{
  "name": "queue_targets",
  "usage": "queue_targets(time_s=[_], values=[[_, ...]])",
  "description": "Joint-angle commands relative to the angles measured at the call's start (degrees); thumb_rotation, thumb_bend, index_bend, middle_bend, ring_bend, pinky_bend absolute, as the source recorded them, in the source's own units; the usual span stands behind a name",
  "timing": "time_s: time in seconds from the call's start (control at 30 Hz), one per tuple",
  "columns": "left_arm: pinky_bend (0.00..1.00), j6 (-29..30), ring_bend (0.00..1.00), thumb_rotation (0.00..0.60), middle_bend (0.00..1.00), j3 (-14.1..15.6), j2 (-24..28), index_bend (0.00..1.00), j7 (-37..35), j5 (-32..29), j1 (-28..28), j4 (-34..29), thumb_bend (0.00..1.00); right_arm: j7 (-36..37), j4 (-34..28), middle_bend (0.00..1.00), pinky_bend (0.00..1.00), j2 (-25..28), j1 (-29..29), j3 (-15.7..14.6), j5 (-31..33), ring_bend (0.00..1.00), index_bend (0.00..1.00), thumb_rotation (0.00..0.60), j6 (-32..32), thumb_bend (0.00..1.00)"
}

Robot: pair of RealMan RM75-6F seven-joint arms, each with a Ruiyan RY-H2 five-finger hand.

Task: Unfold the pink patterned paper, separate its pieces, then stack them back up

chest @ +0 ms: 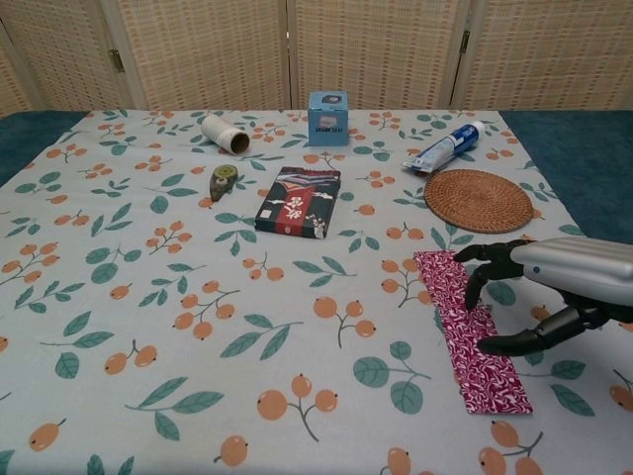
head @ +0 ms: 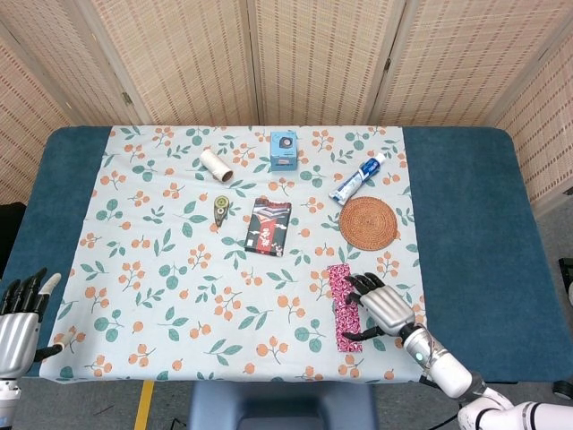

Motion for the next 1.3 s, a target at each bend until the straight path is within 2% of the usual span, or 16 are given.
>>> queue_targets(time_s=[0.03,0.3,0.53,0.73,1.3], values=[[0.0,0.1,0.09,0.6,0.03,0.0,0.0,0.12,0.0,0.0,0.1,0.0,0.23,-0.1,0.3,0.07,0.0,-0.6,0.4,0.1,-0.1,0.0,0.31,0.192,-0.7,0.22],[0.0,0.4,0.09,0.6,0.03,0.1,0.2,0.12,-0.2,0.0,0.4,0.0,0.23,0.4,-0.4,0.07,0.0,-0.1,0.0,-0.5,-1.3,0.0,0.31,0.193,0.1,0.23],[0.0,0.4,0.09,0.6,0.03,0.1,0.2,0.12,0.1,0.4,0.2,-0.4,0.23,1.0,-2.7,0.07,0.0,3.4,-1.6,-3.3,-4.1,0.0,0.31,0.193,1.3,0.23],[0.0,0.6,0.09,0.6,0.03,0.1,0.3,0.12,0.7,1.0,0.1,-0.9,0.23,2.1,-2.8,0.07,0.0,4.2,-2.8,-4.7,-6.0,0.0,0.31,0.192,2.2,0.23],[0.0,1.5,0.09,0.6,0.03,0.4,0.2,0.12,-0.4,0.9,1.0,-0.2,0.23,0.3,-1.1,0.07,0.0,-0.7,-1.2,-3.3,-6.6,0.0,0.31,0.192,-0.4,0.23]])
